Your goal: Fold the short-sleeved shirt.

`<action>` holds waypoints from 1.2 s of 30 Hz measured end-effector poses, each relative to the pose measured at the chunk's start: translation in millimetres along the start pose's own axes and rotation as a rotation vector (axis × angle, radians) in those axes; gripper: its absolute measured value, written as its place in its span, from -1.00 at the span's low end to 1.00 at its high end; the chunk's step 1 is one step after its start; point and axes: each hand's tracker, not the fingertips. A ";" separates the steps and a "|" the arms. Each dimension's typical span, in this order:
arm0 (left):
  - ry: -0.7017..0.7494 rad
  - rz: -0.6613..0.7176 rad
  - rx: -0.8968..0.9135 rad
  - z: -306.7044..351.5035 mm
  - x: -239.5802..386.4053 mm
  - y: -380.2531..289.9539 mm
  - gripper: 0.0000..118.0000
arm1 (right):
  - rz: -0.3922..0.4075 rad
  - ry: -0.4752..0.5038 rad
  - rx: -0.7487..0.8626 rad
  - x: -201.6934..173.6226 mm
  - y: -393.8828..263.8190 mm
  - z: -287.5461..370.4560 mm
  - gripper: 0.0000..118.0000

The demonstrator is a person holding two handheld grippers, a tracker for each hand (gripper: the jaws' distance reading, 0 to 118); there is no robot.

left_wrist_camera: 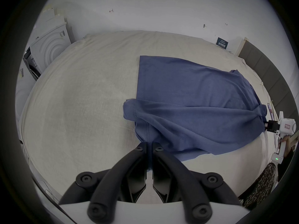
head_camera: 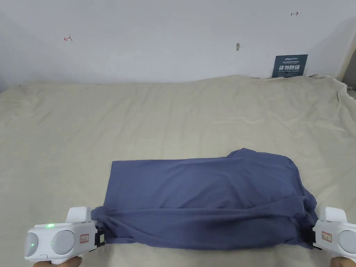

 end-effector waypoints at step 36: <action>0.021 0.053 -0.053 35.8 -40.2 -118.8 -0.62 | -0.026 -0.036 -0.024 5.7 -133.9 104.3 -0.71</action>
